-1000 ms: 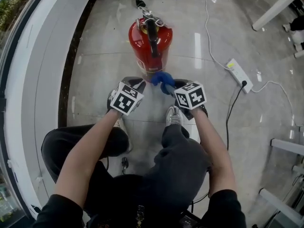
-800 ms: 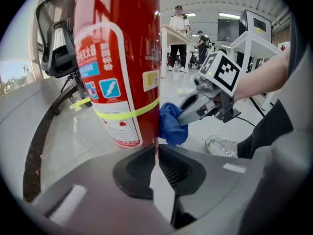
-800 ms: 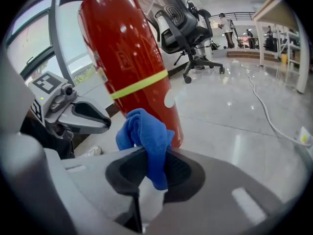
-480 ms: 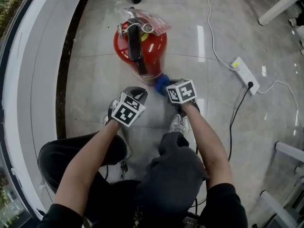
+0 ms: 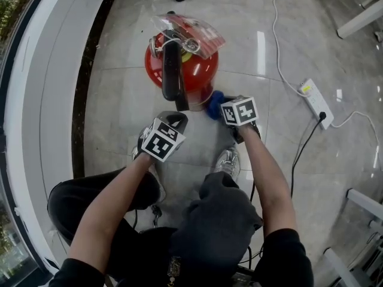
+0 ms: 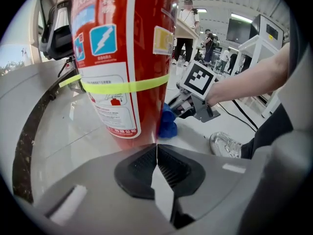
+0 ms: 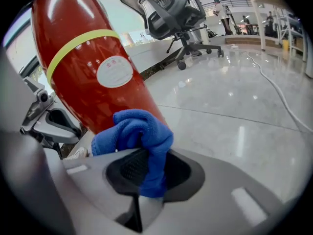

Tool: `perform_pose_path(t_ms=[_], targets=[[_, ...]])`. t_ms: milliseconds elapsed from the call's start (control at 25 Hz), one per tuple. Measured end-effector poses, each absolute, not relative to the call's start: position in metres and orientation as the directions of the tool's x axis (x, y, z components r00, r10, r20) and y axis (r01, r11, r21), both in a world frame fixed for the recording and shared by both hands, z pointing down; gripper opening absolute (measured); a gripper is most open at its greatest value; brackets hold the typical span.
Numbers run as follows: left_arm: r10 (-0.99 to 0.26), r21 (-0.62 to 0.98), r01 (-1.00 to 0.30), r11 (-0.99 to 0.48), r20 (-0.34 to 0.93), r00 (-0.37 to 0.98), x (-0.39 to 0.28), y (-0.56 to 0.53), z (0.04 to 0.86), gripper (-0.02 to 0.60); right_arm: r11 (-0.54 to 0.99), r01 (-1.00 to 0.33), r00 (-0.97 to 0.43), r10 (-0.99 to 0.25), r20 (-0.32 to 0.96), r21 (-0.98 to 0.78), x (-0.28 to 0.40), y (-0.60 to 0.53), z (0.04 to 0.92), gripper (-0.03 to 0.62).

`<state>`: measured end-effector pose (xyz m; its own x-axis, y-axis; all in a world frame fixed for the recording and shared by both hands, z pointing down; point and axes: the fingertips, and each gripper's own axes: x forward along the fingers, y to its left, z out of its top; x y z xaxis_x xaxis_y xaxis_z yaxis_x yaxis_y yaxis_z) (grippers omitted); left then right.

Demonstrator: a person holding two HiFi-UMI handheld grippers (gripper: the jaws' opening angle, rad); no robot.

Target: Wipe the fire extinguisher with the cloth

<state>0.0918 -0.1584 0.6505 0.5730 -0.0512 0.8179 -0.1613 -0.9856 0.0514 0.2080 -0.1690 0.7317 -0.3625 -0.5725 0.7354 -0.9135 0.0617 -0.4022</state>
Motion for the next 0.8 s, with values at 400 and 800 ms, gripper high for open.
perform_pose_path(t_ms=[400,800], targets=[[-0.052,0.086,-0.209,-0.974,0.816,0.576,0.096,-0.161,0.649,0.006,0.033,-0.879,-0.390,-0.621,0.680,-0.475,0.243,-0.224,0.734,0.072],[-0.092,0.081,-0.279,-0.957,0.827,0.555,0.091,-0.165,0.653,0.006,0.049,-0.875,-0.401,-0.631,0.664,-0.482,0.241,-0.230,0.727,0.071]])
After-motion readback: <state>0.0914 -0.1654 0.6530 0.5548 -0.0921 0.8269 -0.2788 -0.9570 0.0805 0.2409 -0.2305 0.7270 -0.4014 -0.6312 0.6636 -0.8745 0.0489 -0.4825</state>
